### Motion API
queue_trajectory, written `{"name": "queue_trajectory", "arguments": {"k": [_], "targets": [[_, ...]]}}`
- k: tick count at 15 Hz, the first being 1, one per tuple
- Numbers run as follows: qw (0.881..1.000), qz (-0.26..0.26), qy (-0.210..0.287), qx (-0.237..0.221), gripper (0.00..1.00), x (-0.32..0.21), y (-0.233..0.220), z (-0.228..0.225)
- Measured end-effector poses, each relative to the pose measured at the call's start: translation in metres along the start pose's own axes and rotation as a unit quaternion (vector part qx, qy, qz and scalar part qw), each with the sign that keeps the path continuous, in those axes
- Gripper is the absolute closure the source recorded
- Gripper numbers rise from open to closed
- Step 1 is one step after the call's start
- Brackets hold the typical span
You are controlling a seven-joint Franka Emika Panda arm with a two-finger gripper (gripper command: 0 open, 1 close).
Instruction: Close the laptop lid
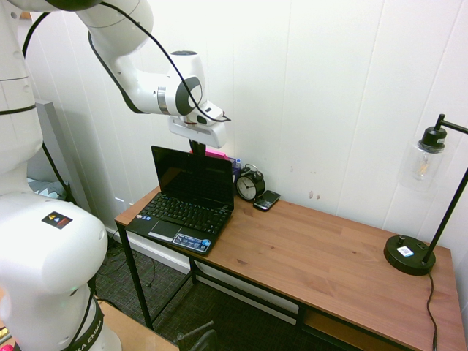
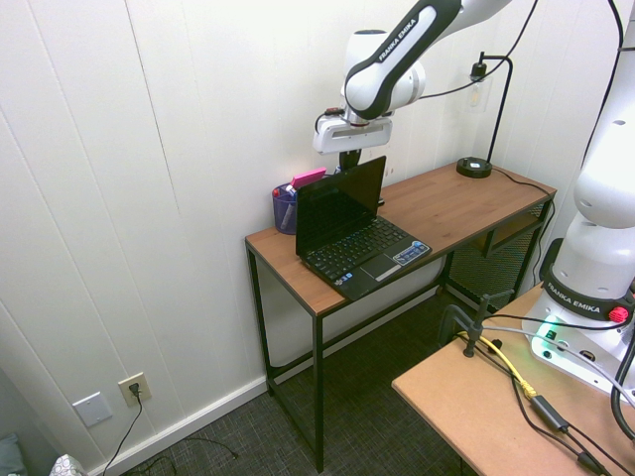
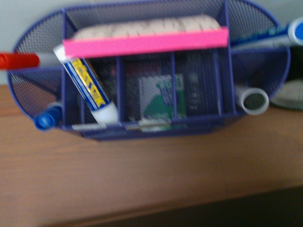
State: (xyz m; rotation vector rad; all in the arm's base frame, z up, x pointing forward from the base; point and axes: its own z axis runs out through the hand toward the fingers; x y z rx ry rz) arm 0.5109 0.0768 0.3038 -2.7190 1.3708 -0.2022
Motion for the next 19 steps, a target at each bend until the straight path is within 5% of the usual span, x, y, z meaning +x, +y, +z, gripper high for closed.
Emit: {"name": "queue_trajectory", "arguments": {"k": [10, 19], "targets": [[0.996, 0.036, -0.072, -0.04, 1.0, -0.032, 0.09, 0.071], [0.995, 0.038, -0.077, -0.051, 1.0, -0.034, 0.096, 0.086]]}}
